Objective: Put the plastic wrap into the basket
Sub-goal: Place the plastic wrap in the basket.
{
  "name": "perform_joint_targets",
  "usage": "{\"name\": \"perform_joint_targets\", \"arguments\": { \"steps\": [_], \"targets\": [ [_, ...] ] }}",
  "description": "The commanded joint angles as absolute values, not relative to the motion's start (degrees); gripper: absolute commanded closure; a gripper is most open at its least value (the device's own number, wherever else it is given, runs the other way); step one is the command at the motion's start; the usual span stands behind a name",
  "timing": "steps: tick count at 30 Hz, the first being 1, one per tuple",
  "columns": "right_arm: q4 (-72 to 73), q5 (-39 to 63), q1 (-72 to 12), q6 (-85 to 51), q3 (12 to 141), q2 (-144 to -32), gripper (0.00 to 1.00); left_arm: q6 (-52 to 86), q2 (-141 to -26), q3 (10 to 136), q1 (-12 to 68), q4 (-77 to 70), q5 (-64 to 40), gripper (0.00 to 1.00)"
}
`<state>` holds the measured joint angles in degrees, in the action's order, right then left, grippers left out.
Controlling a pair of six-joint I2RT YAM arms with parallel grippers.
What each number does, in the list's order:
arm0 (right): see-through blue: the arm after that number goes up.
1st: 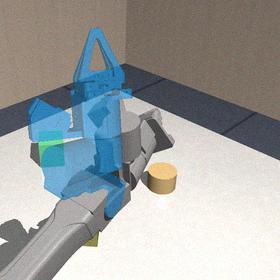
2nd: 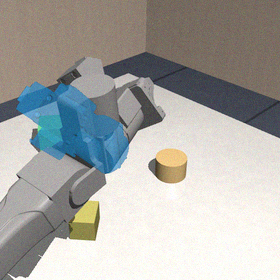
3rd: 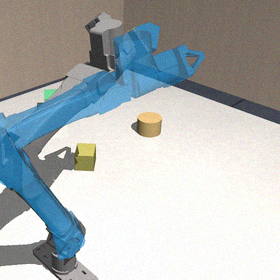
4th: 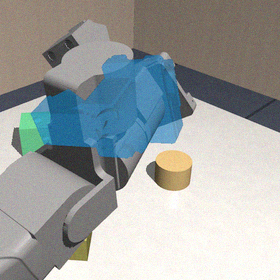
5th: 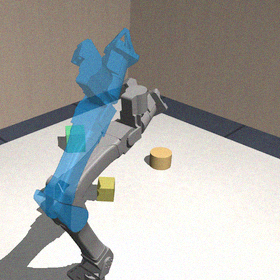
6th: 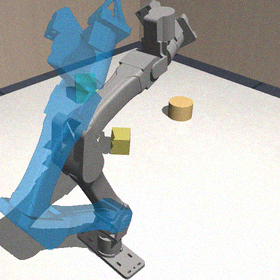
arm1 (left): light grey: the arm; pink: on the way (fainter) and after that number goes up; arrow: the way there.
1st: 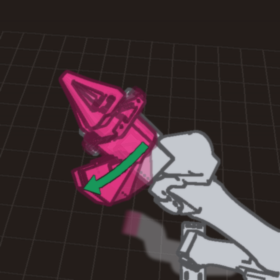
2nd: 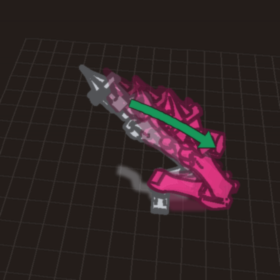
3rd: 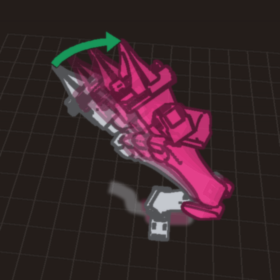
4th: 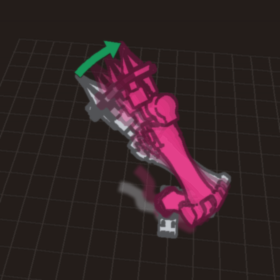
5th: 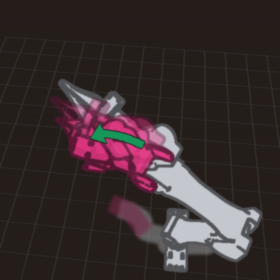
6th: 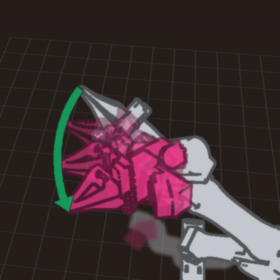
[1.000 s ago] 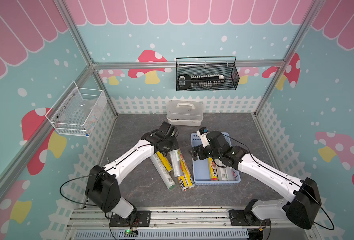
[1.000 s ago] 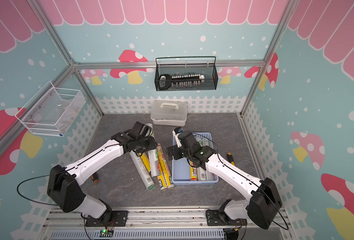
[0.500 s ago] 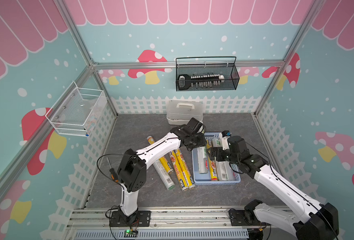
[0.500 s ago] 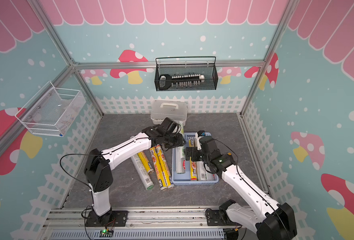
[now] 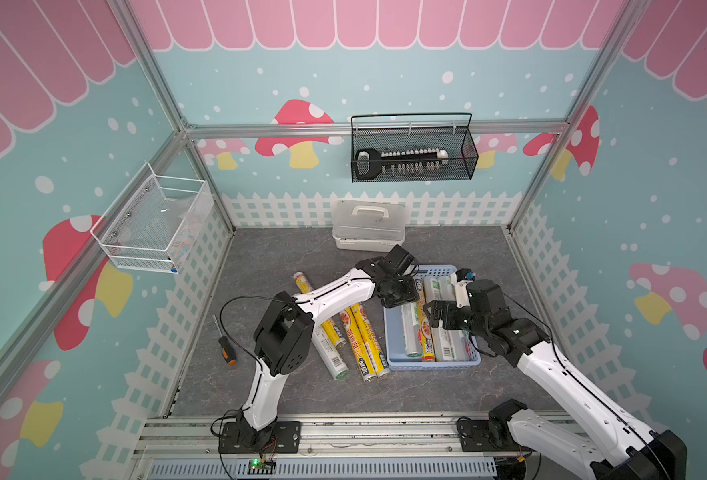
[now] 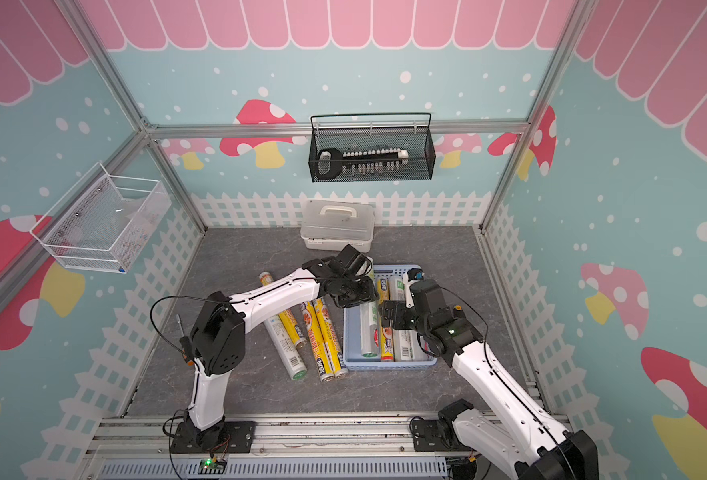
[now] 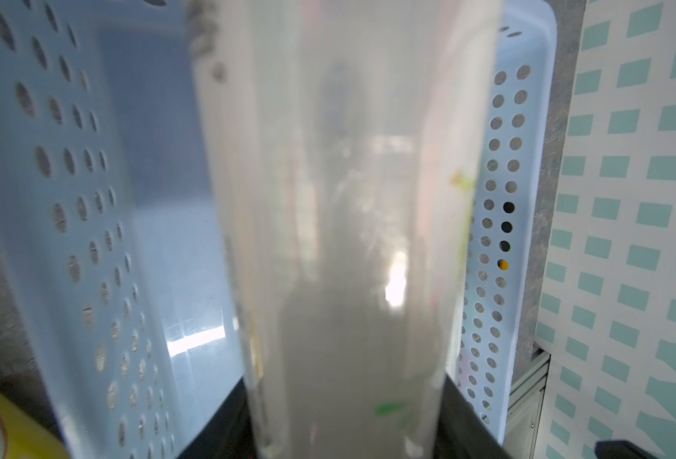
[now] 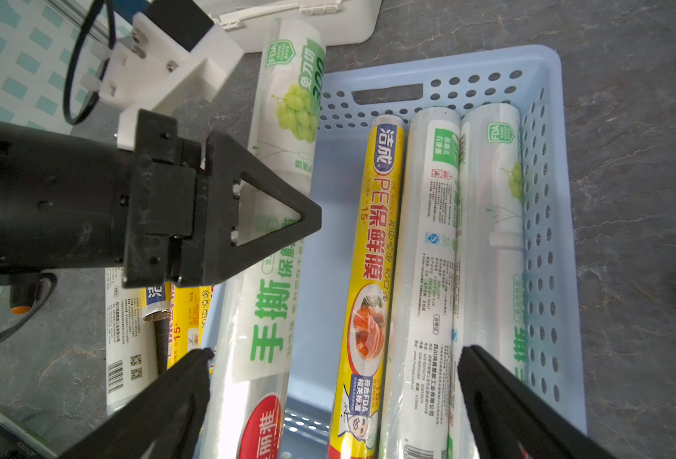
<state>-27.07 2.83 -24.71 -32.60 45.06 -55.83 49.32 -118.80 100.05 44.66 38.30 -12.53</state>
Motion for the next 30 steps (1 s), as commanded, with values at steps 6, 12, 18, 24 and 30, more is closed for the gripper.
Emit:
{"name": "perform_joint_targets", "arguments": {
  "steps": [6,12,18,24,30],
  "targets": [
    [-28.3,5.2,-22.3,-31.9,43.9,-57.0,0.0,49.6,-123.4,104.5,45.6,41.6,-13.8,0.83],
    [-28.3,5.8,-21.5,-31.4,43.9,-57.0,0.0,50.2,-125.5,104.8,45.9,42.4,-13.8,0.76],
    [-28.3,6.3,-21.5,-31.4,43.3,-56.7,0.0,50.4,-127.9,106.4,45.9,43.1,-14.3,0.66],
    [-27.9,8.2,-21.5,-31.5,42.8,-57.7,0.0,50.6,-129.0,107.2,46.0,43.3,-14.3,0.58],
    [-26.4,10.4,-21.5,-31.8,42.2,-59.0,0.0,50.1,-129.2,107.5,45.9,43.8,-13.2,0.51]
  ]
}}
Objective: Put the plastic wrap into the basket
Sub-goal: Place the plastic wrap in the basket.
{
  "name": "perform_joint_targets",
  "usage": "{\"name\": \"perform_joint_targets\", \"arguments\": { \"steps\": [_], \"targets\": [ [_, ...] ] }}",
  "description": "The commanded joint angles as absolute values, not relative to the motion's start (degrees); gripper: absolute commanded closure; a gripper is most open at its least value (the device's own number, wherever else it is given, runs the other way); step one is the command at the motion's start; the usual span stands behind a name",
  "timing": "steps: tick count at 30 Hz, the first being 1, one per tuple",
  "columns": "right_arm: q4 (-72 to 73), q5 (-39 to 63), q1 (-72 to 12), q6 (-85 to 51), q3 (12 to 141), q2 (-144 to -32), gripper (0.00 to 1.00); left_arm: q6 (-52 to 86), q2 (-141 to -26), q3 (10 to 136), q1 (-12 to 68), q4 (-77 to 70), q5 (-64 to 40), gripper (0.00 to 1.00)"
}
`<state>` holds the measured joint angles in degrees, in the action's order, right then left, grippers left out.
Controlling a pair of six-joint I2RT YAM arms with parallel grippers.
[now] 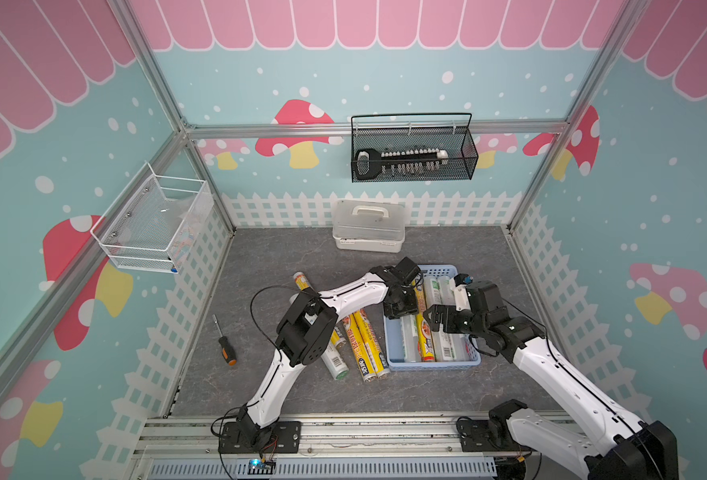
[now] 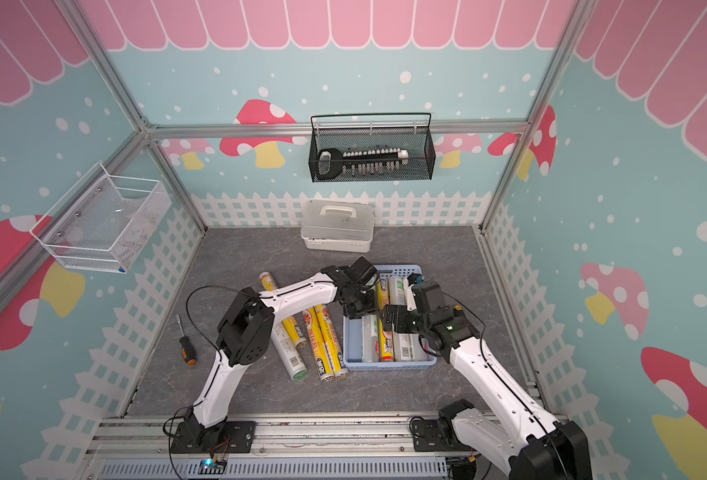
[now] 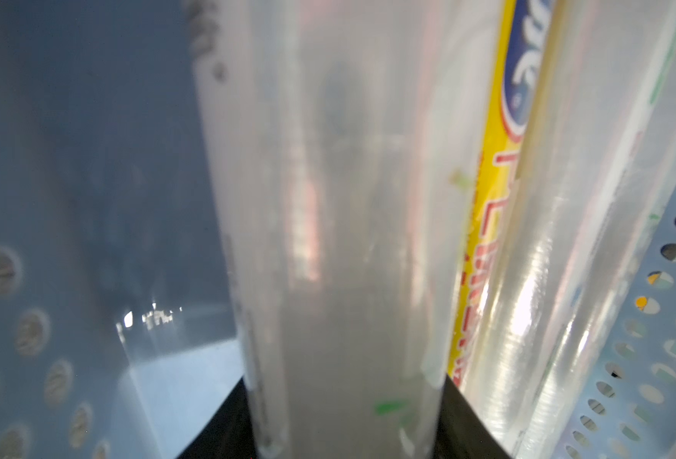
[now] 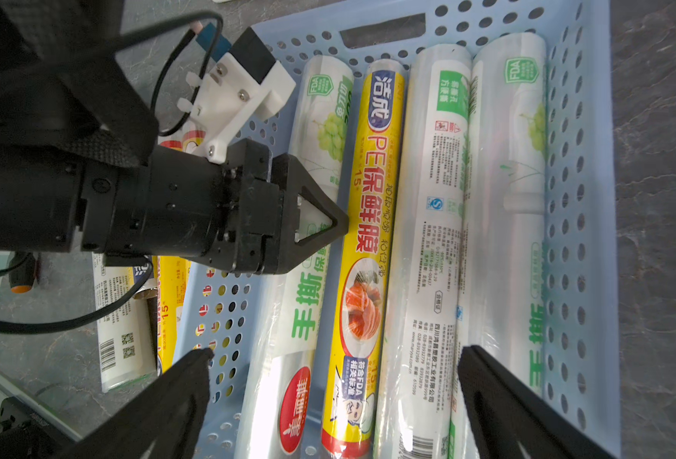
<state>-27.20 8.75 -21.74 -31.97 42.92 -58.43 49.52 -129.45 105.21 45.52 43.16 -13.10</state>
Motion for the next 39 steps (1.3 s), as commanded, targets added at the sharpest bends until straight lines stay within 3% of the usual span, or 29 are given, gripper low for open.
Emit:
{"name": "perform_joint_targets", "arguments": {
  "steps": [1,13,22,32,39],
  "targets": [
    [-26.4,10.8,-21.6,-31.8,42.1,-59.3,0.0,50.0,-129.2,107.6,45.9,43.8,-13.2,0.51],
    [-26.1,11.2,-21.6,-32.1,41.9,-59.0,0.0,48.5,-128.6,107.5,45.9,44.2,-12.4,0.41],
    [-26.1,10.5,-21.5,-32.5,41.8,-58.0,0.0,47.8,-125.9,107.0,46.0,44.1,-11.5,0.42],
    [-22.4,10.9,-21.5,-31.8,42.3,-50.9,0.0,44.4,-112.4,98.9,46.0,39.3,-0.3,0.41],
    [-15.4,20.8,-21.8,-32.8,45.2,-55.1,0.01,43.5,-99.4,86.6,45.6,30.8,8.4,0.4]
  ]
}}
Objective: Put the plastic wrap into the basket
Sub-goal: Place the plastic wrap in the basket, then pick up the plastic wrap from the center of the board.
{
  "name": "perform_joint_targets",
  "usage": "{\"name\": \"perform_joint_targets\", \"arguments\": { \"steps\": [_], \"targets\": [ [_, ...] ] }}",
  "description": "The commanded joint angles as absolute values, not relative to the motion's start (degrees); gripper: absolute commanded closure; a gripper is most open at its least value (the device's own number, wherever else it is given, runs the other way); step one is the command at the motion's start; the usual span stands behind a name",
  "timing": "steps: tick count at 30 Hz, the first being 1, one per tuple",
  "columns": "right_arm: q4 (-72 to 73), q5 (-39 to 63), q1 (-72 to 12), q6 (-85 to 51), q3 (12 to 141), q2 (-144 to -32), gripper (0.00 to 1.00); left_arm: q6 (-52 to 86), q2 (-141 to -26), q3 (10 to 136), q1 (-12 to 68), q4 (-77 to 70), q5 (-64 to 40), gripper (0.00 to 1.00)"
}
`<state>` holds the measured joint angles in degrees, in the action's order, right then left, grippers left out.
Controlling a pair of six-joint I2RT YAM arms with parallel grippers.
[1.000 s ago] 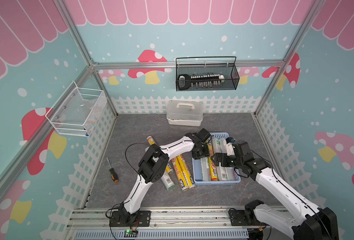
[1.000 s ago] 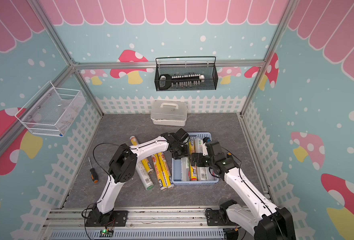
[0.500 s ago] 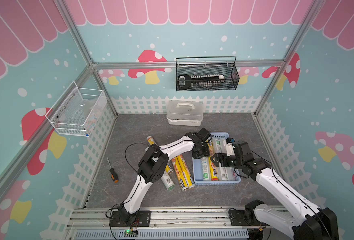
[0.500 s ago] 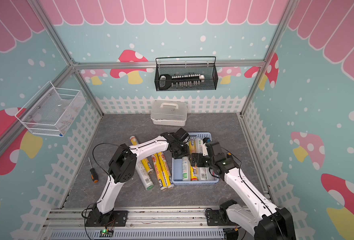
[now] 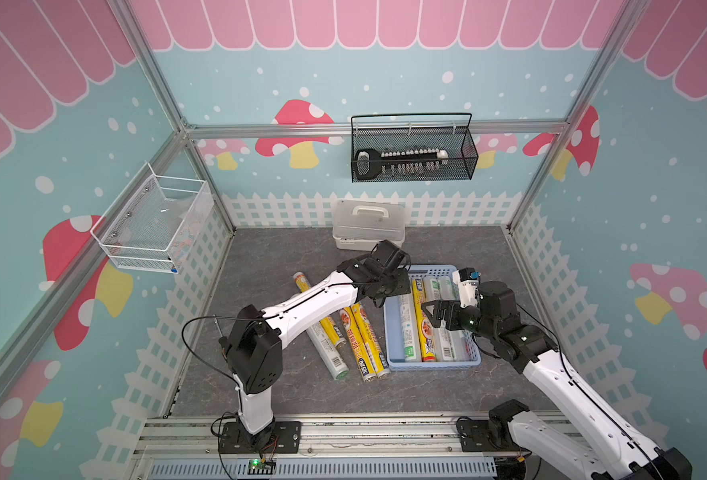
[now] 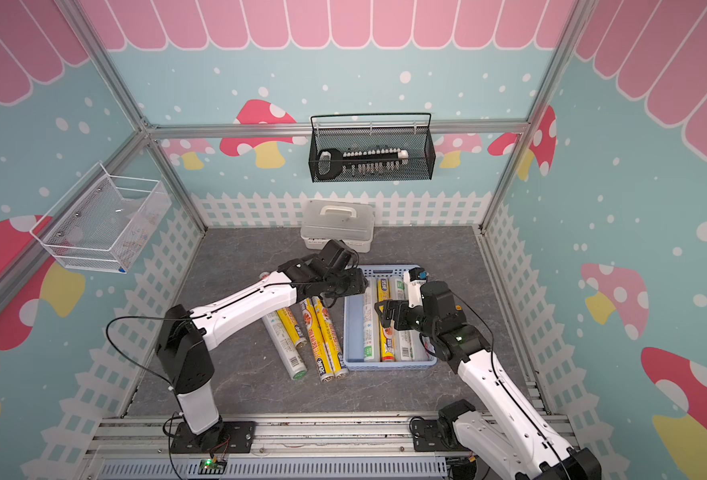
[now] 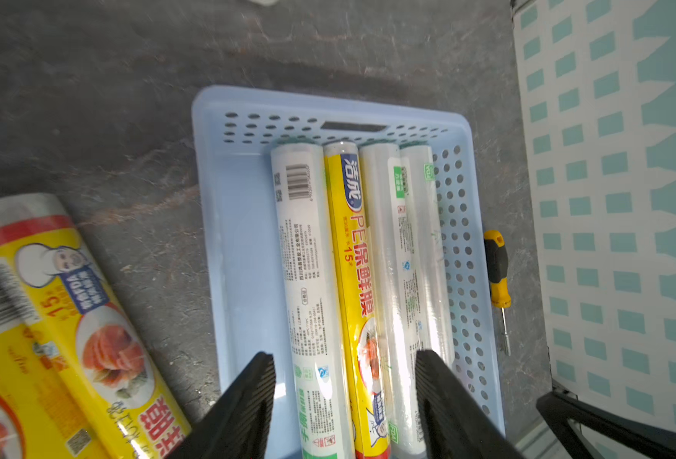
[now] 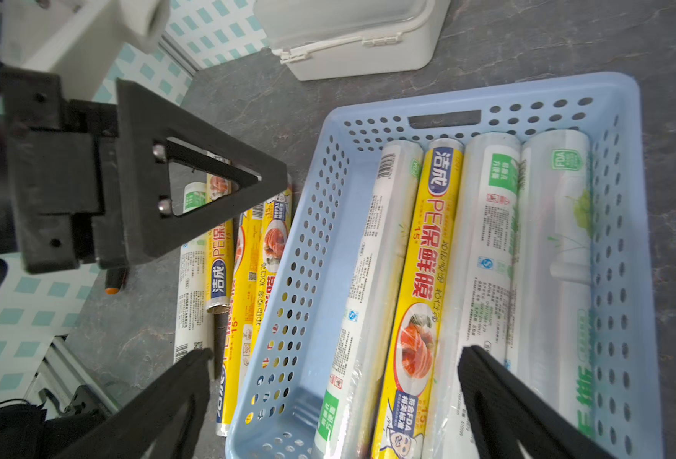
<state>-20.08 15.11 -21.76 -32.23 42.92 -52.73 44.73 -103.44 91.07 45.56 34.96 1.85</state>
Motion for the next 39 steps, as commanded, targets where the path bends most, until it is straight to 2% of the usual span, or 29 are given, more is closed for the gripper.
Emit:
{"name": "perform_joint_targets", "arguments": {
  "steps": [1,7,12,18,23,30,39],
  "targets": [
    [-14.6,22.4,-22.1,-32.8,45.9,-56.5,0.0,43.6,-97.4,84.4,45.5,29.6,9.8,0.4],
    [-15.9,21.0,-29.5,-29.1,53.1,-65.3,0.0,48.4,-83.3,67.2,41.6,24.4,16.6,0.39],
    [-18.8,16.9,-37.8,-25.2,60.3,-73.3,0.01,53.1,-73.0,54.3,34.5,24.5,14.5,0.39],
    [-21.6,15.0,-44.0,-23.3,67.0,-82.2,0.0,57.4,-64.0,42.6,25.2,27.6,10.5,0.38],
    [-23.2,16.1,-47.2,-22.4,72.0,-88.5,0.01,55.9,-66.2,42.2,19.5,31.3,5.5,0.36],
    [-25.5,16.2,-49.2,-22.7,76.4,-94.5,0.01,53.5,-76.2,45.9,19.0,33.4,-0.1,0.33],
    [-25.5,16.1,-49.3,-23.3,76.8,-96.0,0.0,52.5,-82.9,48.7,19.1,35.3,-0.2,0.32]
  ]
}}
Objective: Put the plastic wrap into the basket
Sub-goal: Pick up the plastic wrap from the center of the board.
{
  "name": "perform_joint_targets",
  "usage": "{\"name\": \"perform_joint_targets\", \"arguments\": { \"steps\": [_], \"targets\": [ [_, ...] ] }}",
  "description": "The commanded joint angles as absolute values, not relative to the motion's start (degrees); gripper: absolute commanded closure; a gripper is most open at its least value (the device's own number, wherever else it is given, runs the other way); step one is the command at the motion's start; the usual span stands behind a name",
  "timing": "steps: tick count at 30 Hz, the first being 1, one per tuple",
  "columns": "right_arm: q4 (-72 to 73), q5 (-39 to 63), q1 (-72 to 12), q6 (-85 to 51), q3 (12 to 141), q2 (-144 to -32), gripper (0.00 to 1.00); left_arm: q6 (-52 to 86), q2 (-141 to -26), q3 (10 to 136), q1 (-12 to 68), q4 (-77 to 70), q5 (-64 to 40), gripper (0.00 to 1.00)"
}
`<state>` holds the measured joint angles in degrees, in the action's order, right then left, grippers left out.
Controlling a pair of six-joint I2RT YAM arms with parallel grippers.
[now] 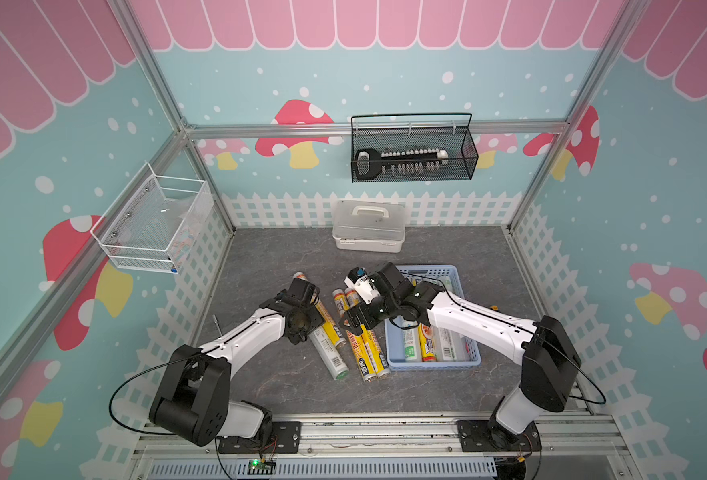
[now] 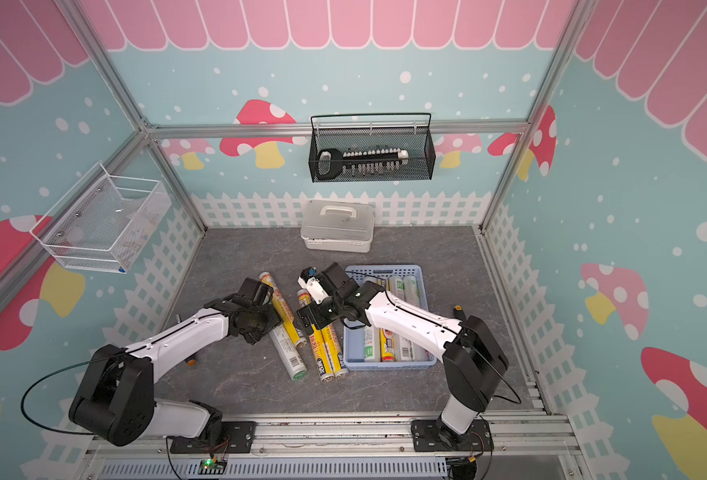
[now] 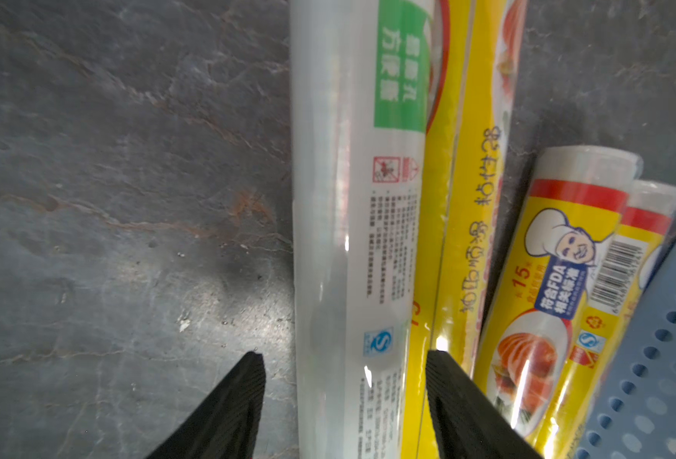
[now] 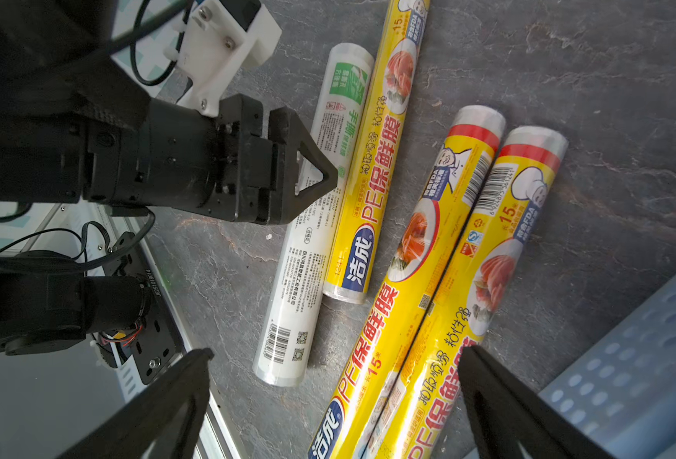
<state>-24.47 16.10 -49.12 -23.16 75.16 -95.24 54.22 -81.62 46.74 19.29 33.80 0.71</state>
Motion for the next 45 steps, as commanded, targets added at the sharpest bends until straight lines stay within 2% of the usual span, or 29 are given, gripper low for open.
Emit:
{"name": "perform_joint_targets", "arguments": {
  "steps": [1,22,36,40,43,45],
  "targets": [
    [-25.6,16.0,-49.3,-23.4,76.8,-96.1,0.01,52.2,-83.8,49.2,19.1,35.5,-0.7,0.32],
    [-26.0,15.2,-49.3,-23.7,75.8,-95.9,0.0,51.3,-88.8,47.4,19.8,38.0,2.3,0.36],
    [-26.1,14.8,-49.3,-23.4,75.3,-95.8,0.0,51.3,-91.5,47.2,20.0,37.9,4.3,0.44],
    [-26.1,14.3,-49.3,-23.2,75.2,-95.3,0.0,51.5,-89.4,46.9,20.0,38.2,4.2,0.56],
    [-26.2,13.1,-49.3,-23.0,75.0,-94.3,0.0,51.3,-84.7,47.1,20.0,39.8,5.4,0.71],
    [-26.2,11.8,-49.3,-22.7,74.6,-93.1,0.0,51.2,-80.6,47.7,20.2,40.7,5.9,0.76]
  ]
}}
